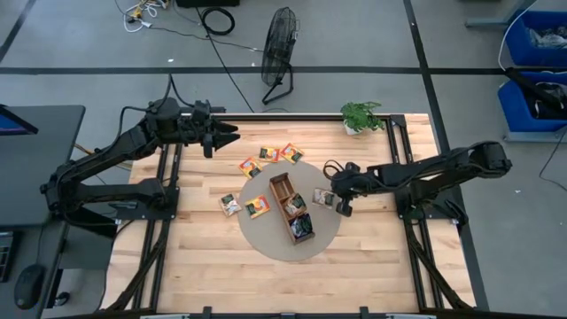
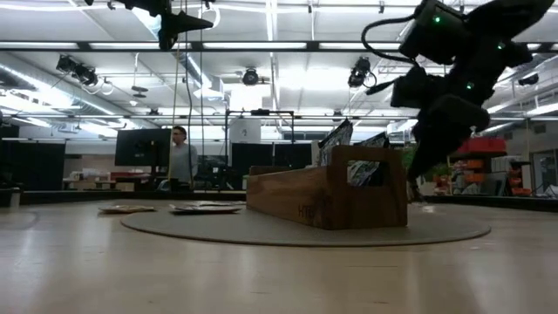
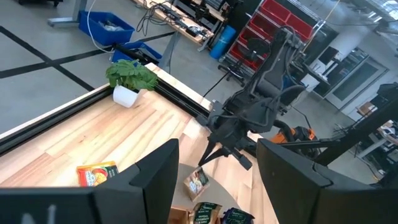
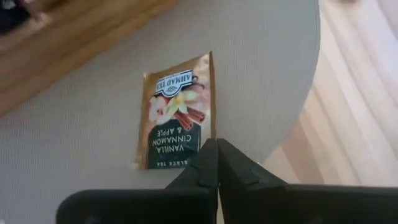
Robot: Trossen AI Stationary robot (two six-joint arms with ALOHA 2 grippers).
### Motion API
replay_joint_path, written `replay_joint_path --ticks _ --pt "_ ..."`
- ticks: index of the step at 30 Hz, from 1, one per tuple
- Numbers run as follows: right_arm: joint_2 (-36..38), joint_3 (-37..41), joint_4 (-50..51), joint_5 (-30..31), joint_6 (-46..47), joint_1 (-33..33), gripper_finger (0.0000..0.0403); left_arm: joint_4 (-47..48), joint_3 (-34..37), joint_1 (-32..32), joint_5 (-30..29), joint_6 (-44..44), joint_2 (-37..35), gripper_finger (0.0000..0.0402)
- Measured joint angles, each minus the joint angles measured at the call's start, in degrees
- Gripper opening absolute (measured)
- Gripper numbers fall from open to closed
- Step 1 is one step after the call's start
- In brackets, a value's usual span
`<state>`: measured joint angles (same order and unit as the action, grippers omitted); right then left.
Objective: Pick & Place Tea
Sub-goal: Put the brown tea bag into the middle section of the wooden organizer
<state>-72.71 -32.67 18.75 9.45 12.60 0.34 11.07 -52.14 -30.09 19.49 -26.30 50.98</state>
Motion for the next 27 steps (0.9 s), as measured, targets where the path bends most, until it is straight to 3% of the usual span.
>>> replay_joint_path --ticks 3,14,19,23,27 --pt "0.41 -2.07 4.8 0.02 0.27 0.0 0.0001 0.03 0.0 0.0 0.0 -0.1 0.0 0.022" --pt "3.45 -8.88 7.59 2.28 -0.13 0.02 0.0 -0.11 0.07 1.3 0.0 -1.28 4.31 0.022" --pt "3.48 -7.51 7.52 -6.14 4.28 -0.35 0.0001 -0.48 0.07 2.15 1.1 -1.56 7.19 0.022" --pt "3.45 -4.69 6.94 -7.58 9.35 -0.07 0.0026 -1.17 0.07 2.36 1.31 -1.24 7.28 0.022" --pt "3.27 -1.94 4.39 -7.32 10.28 -0.08 0.0077 -1.27 0.07 2.29 1.27 -1.2 7.29 0.022"
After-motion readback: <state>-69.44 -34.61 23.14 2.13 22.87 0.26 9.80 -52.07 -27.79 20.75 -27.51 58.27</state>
